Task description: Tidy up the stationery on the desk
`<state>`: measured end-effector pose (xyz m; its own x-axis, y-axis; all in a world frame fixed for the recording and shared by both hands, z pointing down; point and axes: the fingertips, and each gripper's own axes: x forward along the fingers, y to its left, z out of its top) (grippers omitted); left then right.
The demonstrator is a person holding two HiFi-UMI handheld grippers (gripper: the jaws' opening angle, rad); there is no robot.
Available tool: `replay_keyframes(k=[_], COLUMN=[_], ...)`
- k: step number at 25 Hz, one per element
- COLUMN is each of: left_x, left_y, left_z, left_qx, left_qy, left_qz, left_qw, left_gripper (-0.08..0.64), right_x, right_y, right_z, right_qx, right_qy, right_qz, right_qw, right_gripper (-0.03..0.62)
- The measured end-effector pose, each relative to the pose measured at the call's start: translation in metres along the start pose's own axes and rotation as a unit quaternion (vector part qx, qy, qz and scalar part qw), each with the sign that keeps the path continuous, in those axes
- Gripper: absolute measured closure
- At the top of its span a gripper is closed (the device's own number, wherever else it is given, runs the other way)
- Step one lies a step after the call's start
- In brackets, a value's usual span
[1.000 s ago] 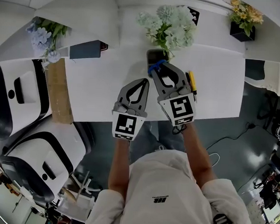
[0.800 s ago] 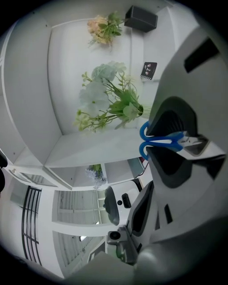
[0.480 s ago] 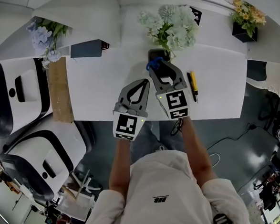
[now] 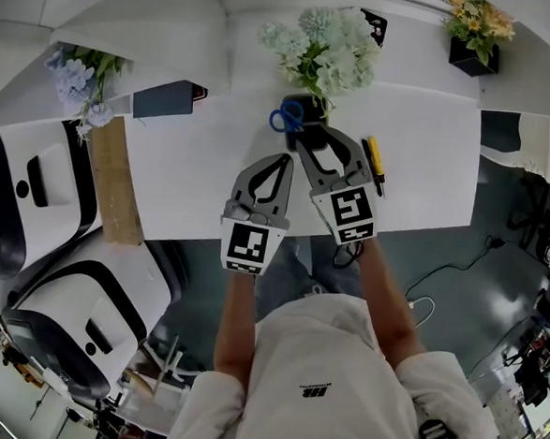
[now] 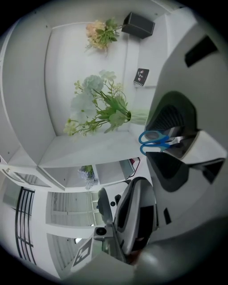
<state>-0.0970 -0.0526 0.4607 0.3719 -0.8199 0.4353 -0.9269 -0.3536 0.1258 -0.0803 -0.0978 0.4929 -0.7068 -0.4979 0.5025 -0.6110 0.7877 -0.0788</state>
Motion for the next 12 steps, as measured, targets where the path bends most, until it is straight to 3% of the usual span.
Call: replay_keyframes(k=[12], left_x=[0.028], left_y=[-0.034], left_z=[-0.001], left_qx=[0.012], left_qy=[0.009], left_qz=[-0.049], left_qw=[0.9987], left_gripper=[0.56], right_x=[-0.038], right_y=[-0.036], right_z=[-0.041], right_qx=[0.017], right_qy=[0.039], right_qz=[-0.052], right_qw=[0.998], right_gripper=[0.486])
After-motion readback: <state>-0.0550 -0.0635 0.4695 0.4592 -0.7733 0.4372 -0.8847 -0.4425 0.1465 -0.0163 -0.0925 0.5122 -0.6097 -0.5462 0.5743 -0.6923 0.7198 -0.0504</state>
